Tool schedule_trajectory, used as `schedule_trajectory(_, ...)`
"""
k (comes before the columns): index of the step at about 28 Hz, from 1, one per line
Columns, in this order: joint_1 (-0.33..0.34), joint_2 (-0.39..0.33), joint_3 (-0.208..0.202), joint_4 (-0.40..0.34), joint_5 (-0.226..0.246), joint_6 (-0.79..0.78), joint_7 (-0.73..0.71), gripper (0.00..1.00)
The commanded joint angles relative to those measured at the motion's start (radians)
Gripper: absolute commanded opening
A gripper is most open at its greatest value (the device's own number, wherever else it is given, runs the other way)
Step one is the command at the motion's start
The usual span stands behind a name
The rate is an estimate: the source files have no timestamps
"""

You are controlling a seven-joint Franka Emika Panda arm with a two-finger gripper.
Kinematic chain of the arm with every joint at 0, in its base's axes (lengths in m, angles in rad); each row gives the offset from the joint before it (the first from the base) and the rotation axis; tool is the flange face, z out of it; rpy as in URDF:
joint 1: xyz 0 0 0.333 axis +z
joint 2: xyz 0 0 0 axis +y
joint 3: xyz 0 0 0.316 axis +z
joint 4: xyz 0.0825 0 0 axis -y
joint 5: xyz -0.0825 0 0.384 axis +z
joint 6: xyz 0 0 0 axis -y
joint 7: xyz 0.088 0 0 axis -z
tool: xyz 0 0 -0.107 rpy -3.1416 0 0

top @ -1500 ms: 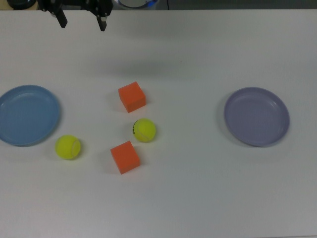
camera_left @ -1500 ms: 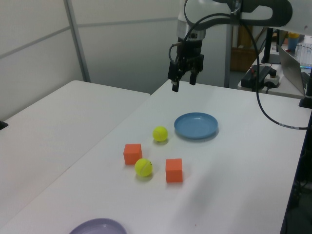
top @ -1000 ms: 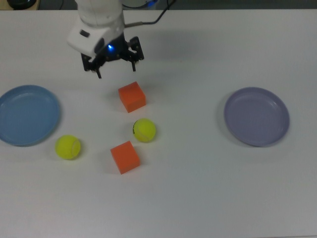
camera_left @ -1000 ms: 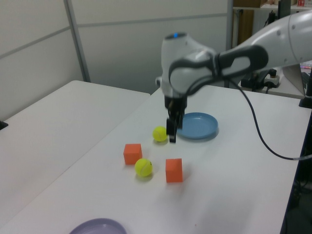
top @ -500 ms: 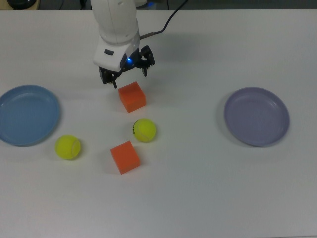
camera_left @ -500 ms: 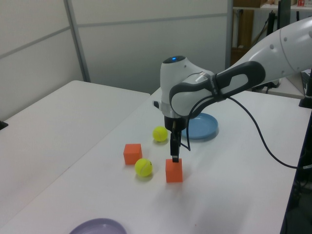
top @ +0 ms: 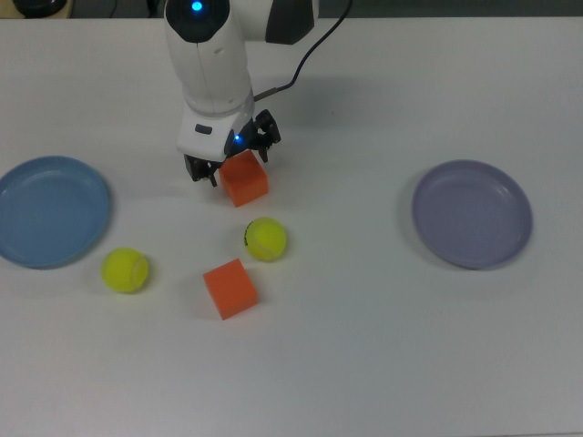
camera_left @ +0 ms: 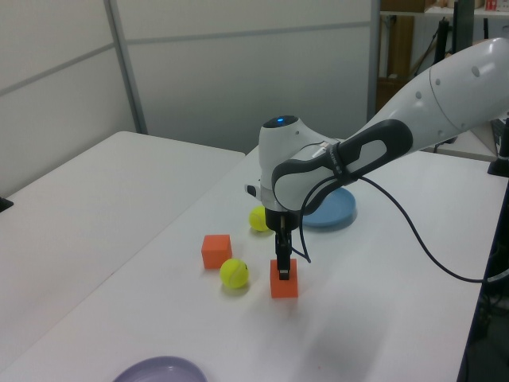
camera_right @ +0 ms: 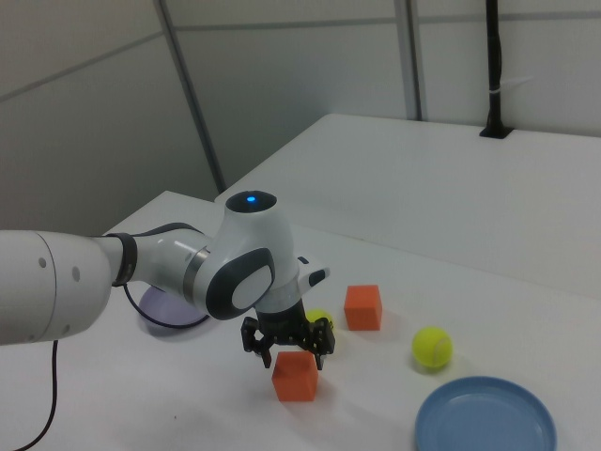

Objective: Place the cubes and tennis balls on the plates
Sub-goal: 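Lower the gripper onto the orange cube beside the tennis balls, then close the gripper on the orange cube and lift it, then carry the cube onto the blue plate and release it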

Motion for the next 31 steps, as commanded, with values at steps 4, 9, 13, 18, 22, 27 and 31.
schedule_trajectory(4,-0.002,0.01,0.0,-0.014,-0.011,0.023,-0.028,1.0)
schedule_trajectory(9,-0.003,0.03,0.0,-0.013,-0.008,0.032,-0.016,1.0)
schedule_trajectory(13,-0.002,0.04,0.0,-0.013,-0.007,0.049,0.005,0.9)
schedule_trajectory(18,0.003,0.042,0.0,-0.01,-0.008,0.049,0.016,0.45)
schedule_trajectory(22,0.006,0.048,0.0,-0.008,-0.01,0.049,0.001,0.04)
schedule_trajectory(27,0.006,0.024,0.002,0.001,-0.008,0.037,0.001,0.0)
schedule_trajectory(31,-0.006,-0.042,-0.015,0.03,0.003,-0.001,0.007,0.0)
